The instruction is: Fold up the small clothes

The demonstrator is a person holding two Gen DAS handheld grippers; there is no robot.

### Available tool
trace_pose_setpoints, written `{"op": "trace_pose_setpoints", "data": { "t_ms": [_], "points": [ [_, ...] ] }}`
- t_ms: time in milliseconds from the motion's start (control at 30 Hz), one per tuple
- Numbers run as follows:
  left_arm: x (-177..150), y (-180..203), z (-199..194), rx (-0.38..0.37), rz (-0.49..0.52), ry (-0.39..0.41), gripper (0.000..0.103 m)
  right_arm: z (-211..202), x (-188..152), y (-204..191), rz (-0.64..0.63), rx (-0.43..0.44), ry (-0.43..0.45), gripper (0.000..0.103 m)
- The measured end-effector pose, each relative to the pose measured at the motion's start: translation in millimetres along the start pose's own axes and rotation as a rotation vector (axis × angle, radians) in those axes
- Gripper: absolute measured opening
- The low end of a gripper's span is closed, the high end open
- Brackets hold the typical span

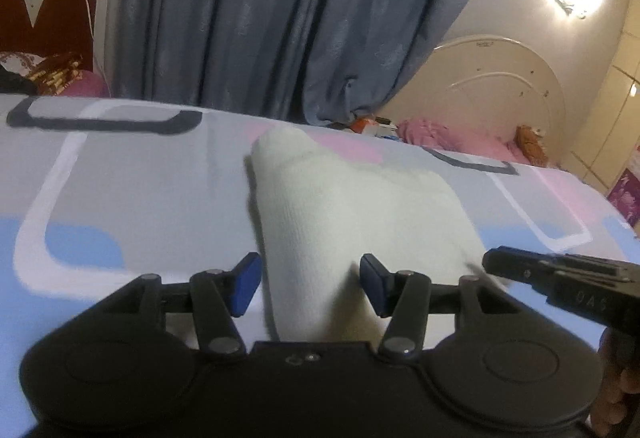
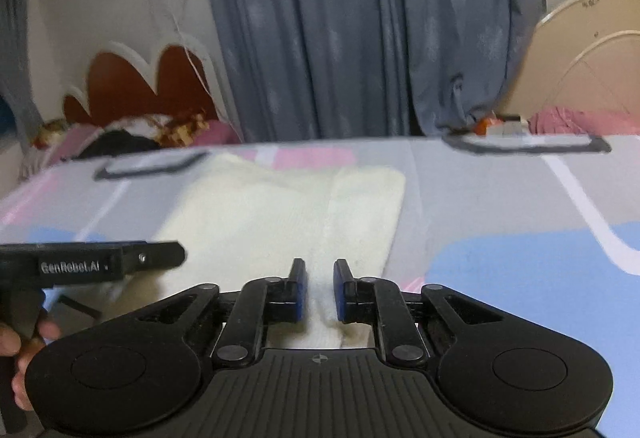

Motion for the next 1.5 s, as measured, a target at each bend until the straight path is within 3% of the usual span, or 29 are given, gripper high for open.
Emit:
{"op": "trace_pose_setpoints", "data": {
  "t_ms": [100,167,233,400,467,500,633,700,767,1167,1267,1333,1400,1433,1500],
  "points": [
    [-25.9,5.4,-7.1,0.038,0.073,-0.038,0.053,-14.8,-22.8,-12.6,-0.02,0.024,-0.03,0.014],
    [-45.9,4.1,-7.1,0.051,0.092,-0.068,0.054,-11.1,-49.3,-15.3,-0.046,-0.005,-0.121,0.013],
    [-58.7,2.1,-19.7,0.05,0.092,-0.059,0.055,-18.3,-64.8,-20.0,-0.076,-0.022,-0.108,0.013],
    [-67.6,1.7,-43.1,0.061,0.082,-0.062,0.055,-55.0,-62.5,-35.4,-0.087,-0.028,-0.05,0.014],
    [-75.8,2.2,-39.7,0.067,0.088,-0.078,0.056,-54.1,-76.7,-41.7,-0.102,-0.025,-0.107,0.014],
    [-77.5,2.0,-39.5,0.069,0.083,-0.075,0.056,-47.6,-89.7,-41.5,-0.113,-0.038,-0.153,0.013],
    [-77.9,4.1,-49.3,0.085,0.093,-0.087,0.055,-52.9,-88.6,-50.2,-0.142,-0.071,-0.121,0.014],
    [-80.8,5.1,-50.9,0.089,0.104,-0.088,0.056,-59.8,-87.3,-58.7,-0.153,-0.047,-0.082,0.014],
    [-83.3,5.5,-48.7,0.091,0.108,-0.086,0.056,-50.3,-101.3,-60.9,-0.176,-0.057,-0.141,0.013],
    [-91.4,7.7,-49.3,0.105,0.136,-0.07,0.059,-58.5,-112.1,-61.8,-0.187,-0.085,-0.089,0.014],
    [-87.2,7.0,-52.3,0.105,0.145,-0.086,0.063,-57.3,-111.0,-62.1,-0.192,-0.088,-0.09,0.014],
    [-76.4,3.8,-56.4,0.092,0.133,-0.069,0.074,-60.0,-107.2,-60.4,-0.161,-0.074,-0.092,0.015],
    [-62.5,-3.5,-58.4,0.079,0.111,-0.022,0.075,-68.2,-94.9,-51.5,-0.084,-0.058,-0.035,0.054],
    [-56.2,-7.9,-56.8,0.073,0.09,-0.013,0.075,-74.2,-86.5,-44.2,-0.038,-0.051,0.026,0.093],
    [-42.5,-17.7,-47.4,0.027,0.016,-0.022,0.075,-71.6,-75.1,-27.0,0.066,-0.004,0.033,0.092]
  ]
}}
Point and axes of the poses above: each gripper's, at about its wrist camera, not at the fingertips, and z roughly the way its jaws point, y to its right, x to its top, the point moved 8 cm from there along z, roughly the way its jaws point, and after that the axes turned 5 degrees about x, right-handed, at the moved point
